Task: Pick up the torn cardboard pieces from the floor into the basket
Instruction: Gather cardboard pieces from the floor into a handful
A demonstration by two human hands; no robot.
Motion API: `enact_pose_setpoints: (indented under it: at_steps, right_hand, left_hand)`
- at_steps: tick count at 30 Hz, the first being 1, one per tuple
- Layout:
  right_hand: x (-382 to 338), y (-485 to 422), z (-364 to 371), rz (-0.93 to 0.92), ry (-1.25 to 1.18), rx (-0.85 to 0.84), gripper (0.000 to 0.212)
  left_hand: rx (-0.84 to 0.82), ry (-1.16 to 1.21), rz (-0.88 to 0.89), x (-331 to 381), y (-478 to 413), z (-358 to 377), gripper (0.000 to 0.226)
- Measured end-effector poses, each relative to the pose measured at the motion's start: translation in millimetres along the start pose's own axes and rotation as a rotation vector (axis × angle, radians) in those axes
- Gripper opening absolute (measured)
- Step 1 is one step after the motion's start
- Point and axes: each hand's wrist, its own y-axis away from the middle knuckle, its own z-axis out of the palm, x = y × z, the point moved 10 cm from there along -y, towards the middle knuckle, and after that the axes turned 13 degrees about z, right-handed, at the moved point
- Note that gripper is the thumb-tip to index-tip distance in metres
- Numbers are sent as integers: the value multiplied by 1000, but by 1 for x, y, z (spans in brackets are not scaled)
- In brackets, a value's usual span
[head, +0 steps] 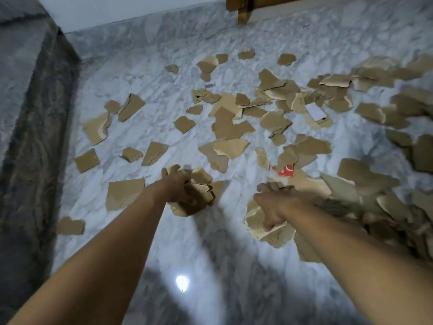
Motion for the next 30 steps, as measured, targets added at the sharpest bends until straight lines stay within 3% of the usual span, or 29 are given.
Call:
enact_pose_setpoints:
  at_steps: [5, 13, 18, 22, 25, 30]
  right_hand:
    - [-12, -15, 9, -13, 201, 73, 85]
    - [-18, -17, -12, 42, 165, 102, 102]
    - [-25, -19, -4, 50, 256, 126, 55]
    - [-30, -10, -6, 15, 231, 140, 50]
    - [-27, 1, -16, -20, 32, 178, 44]
    - [14, 23, -44, -41, -794, 146, 49]
  left_hand:
    - [37, -70, 102, -12, -42, 21, 92]
    - [159, 133, 146, -7, -58, 9, 105]
    - [146, 220, 113, -11, -57, 10, 97]
    - [193, 167, 100, -6, -48, 5, 79]
    - [204, 210, 80, 2, -40, 6, 68]
    - [206, 490, 65, 4, -24, 10, 60]
